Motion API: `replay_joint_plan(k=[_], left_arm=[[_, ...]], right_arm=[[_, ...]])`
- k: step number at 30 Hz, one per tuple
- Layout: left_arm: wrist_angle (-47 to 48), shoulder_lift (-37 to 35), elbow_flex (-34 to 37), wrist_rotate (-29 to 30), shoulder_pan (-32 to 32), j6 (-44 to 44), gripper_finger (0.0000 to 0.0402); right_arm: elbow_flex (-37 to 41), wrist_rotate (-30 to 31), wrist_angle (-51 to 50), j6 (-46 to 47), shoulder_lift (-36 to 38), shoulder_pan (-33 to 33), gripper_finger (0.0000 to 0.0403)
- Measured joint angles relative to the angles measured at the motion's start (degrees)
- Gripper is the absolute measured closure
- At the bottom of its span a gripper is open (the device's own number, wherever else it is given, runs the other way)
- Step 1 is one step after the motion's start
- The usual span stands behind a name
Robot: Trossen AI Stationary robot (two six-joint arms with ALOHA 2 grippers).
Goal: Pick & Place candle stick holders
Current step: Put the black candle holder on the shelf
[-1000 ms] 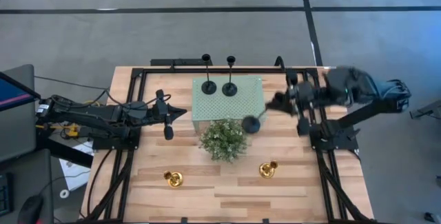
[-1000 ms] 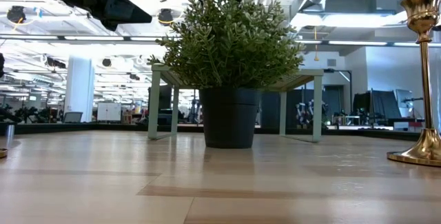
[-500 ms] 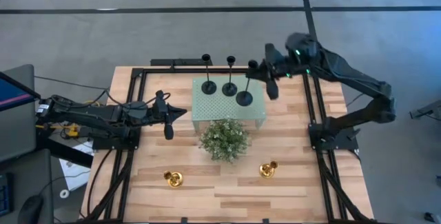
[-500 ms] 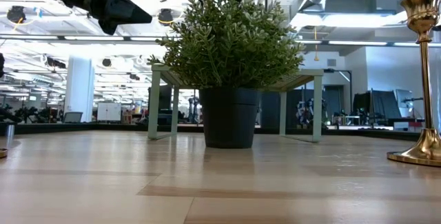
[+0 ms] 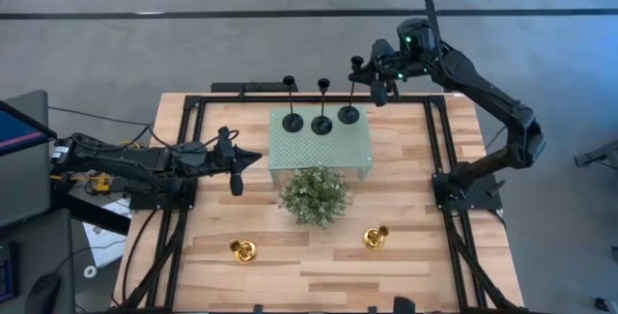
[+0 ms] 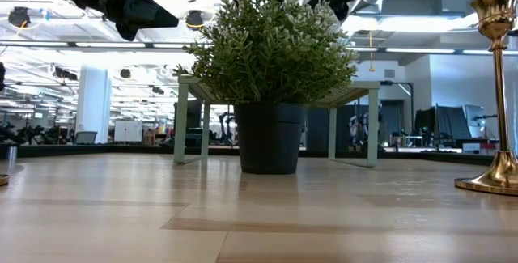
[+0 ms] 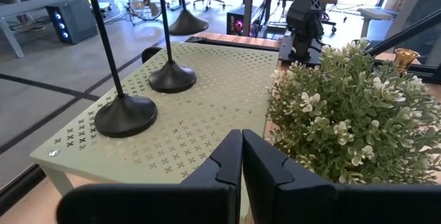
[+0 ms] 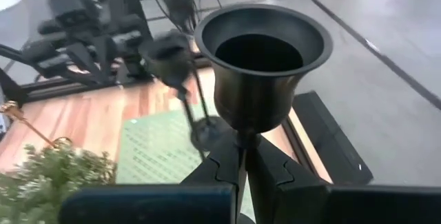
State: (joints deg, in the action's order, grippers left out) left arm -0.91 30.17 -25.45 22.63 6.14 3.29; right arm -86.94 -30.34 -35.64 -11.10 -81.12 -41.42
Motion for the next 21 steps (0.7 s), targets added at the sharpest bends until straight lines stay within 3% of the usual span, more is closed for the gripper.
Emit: replay_joint_plan(k=[21], left_arm=[[0.00, 0.00, 0.00, 0.00, 0.01, -0.02, 0.0390]], right_arm=[[0.02, -1.23, -1.89, -3.95, -4.33, -1.74, 0.0403]])
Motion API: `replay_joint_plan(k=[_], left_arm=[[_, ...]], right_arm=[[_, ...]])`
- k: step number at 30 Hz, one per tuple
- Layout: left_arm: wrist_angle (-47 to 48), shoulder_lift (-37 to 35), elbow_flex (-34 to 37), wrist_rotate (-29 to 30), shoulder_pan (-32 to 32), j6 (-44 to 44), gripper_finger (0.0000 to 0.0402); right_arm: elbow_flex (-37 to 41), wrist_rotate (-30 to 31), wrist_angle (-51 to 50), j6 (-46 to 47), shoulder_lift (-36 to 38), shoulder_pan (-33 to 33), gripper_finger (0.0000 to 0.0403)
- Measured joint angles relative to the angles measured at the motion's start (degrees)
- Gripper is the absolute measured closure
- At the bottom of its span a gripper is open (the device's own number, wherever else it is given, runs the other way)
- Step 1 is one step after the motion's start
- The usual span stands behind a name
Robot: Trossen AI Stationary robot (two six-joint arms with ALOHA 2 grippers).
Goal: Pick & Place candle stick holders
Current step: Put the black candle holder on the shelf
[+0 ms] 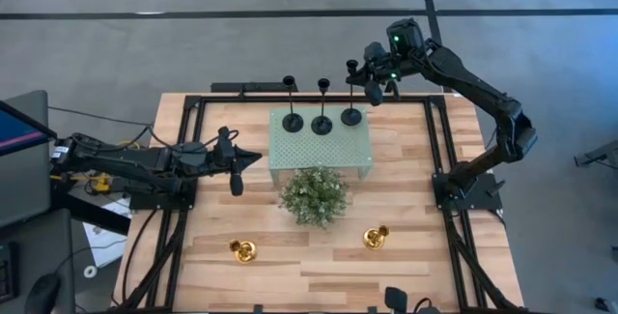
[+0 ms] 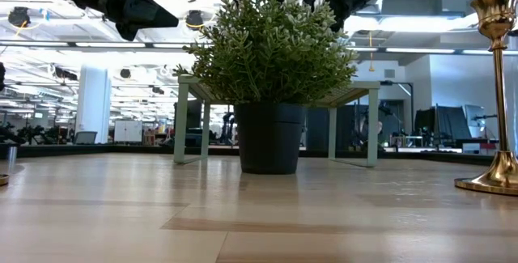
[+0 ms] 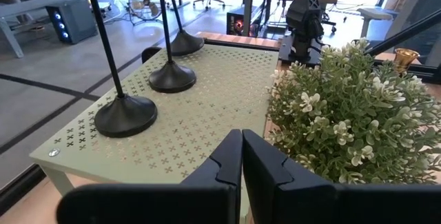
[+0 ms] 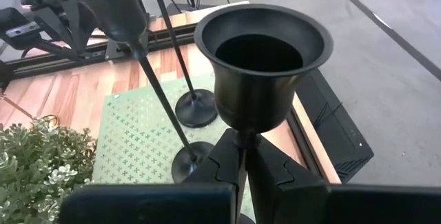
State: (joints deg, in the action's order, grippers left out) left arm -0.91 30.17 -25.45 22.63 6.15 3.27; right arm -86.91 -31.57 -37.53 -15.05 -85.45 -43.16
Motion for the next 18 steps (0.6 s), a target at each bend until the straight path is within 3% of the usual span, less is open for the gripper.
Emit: replay_joint_plan(k=[18], left_arm=[[0.00, 0.00, 0.00, 0.00, 0.00, 0.00, 0.0390]], right_arm=[[0.00, 0.05, -0.13, -1.59, 0.00, 0.39, 0.0403]])
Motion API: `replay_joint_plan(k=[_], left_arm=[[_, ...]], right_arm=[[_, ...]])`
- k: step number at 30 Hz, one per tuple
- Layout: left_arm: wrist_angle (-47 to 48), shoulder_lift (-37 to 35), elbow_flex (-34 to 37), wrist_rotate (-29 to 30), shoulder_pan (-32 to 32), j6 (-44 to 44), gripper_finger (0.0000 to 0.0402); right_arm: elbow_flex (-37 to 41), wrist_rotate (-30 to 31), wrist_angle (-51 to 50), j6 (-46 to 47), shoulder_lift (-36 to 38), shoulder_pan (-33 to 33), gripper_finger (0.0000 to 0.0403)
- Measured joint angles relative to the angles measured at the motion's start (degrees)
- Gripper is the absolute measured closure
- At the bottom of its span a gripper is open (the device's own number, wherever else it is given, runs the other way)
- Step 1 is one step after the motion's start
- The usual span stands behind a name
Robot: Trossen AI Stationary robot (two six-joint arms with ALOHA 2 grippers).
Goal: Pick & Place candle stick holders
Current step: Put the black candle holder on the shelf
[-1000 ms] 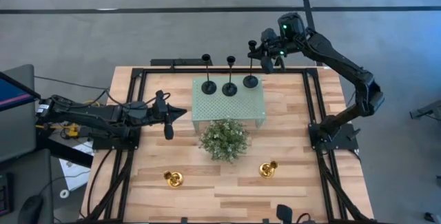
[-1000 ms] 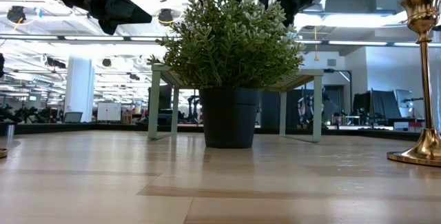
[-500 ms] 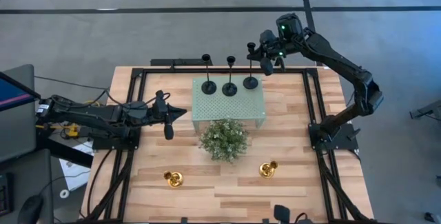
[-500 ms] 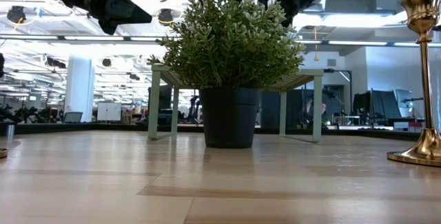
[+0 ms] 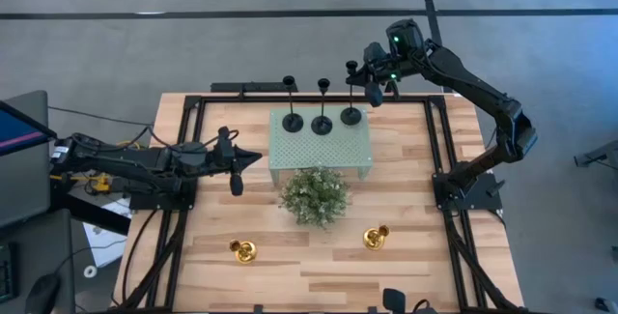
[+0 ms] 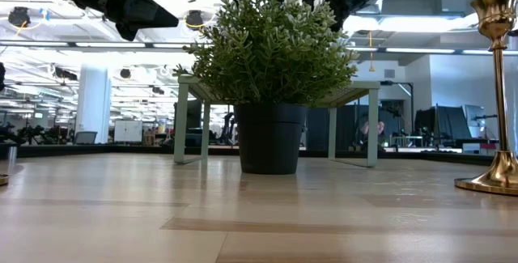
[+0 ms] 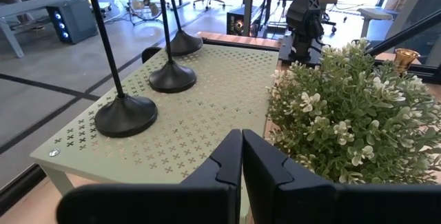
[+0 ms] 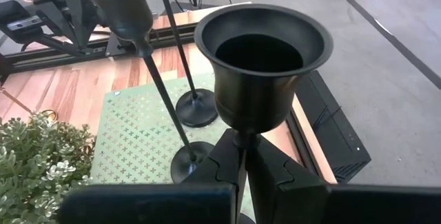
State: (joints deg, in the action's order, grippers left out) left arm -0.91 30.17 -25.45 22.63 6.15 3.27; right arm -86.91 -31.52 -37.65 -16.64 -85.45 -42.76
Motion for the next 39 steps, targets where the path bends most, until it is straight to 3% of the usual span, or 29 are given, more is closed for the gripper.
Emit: replay_joint_plan(k=[15, 25, 39], left_arm=[[0.00, 0.00, 0.00, 0.01, 0.00, 0.00, 0.0390], [0.00, 0.00, 0.00, 0.00, -0.02, 0.00, 0.0390], [0.00, 0.00, 0.00, 0.00, 0.00, 0.02, 0.0390]], right_arm=[[0.00, 0.25, -1.37, 0.17, 0.00, 0.10, 0.0403], [0.00, 0.09, -1.42, 4.09, -0.09, 0.42, 0.0354], [0.00, 0.54, -4.39, 4.14, -0.11, 0.42, 0.0348]])
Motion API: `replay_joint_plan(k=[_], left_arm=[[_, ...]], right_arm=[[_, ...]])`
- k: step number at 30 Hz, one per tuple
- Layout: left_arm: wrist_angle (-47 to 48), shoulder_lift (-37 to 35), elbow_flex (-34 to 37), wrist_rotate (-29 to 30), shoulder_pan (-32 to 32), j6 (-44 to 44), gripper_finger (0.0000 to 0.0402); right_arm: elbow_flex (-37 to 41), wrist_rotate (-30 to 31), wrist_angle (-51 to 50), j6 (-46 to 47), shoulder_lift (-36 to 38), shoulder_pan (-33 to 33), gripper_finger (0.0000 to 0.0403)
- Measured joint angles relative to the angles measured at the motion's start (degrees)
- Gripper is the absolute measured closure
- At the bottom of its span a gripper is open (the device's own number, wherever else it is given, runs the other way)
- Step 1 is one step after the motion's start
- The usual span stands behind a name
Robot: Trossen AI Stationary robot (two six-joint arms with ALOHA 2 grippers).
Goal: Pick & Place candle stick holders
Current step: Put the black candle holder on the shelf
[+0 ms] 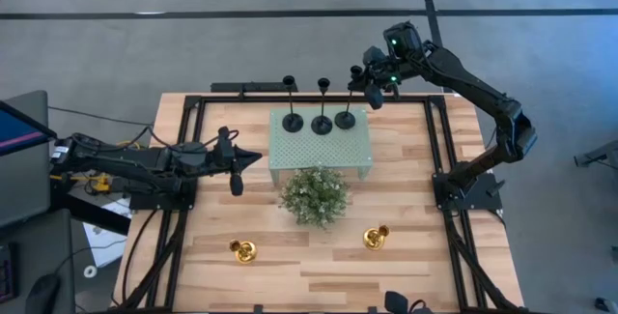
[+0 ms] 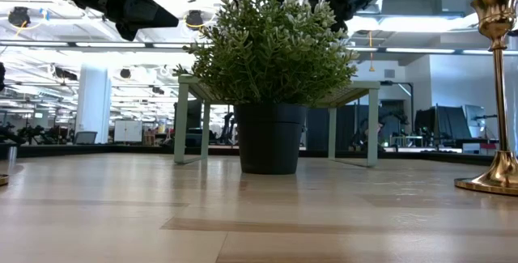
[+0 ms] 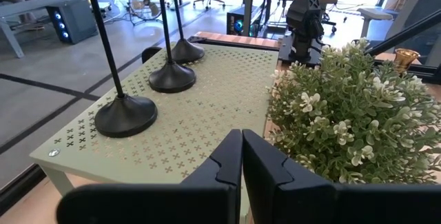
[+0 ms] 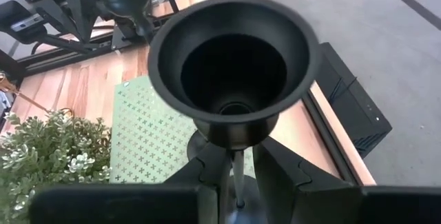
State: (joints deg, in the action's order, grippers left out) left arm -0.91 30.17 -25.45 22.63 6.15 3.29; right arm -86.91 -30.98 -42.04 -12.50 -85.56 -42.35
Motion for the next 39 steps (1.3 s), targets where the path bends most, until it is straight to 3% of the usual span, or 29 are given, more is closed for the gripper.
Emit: replay_joint_plan(k=[16, 21, 34, 39], left_arm=[[0.00, 0.00, 0.00, 0.02, 0.00, 0.00, 0.0390], [0.00, 0.00, 0.00, 0.02, 0.00, 0.00, 0.0390], [0.00, 0.00, 0.00, 0.01, 0.00, 0.00, 0.0390], [0.00, 0.00, 0.00, 0.02, -0.02, 0.00, 0.0390]], right_arm=[[0.00, 1.16, -1.71, -2.89, 0.00, 0.00, 0.0347], [0.00, 4.48, -3.34, -4.64, 0.02, 0.80, 0.0339], [0.00, 7.62, -4.24, -5.65, 0.04, 3.02, 0.0228], [0.00, 7.46, -4.29, -5.43, 0.93, 3.12, 0.0203]])
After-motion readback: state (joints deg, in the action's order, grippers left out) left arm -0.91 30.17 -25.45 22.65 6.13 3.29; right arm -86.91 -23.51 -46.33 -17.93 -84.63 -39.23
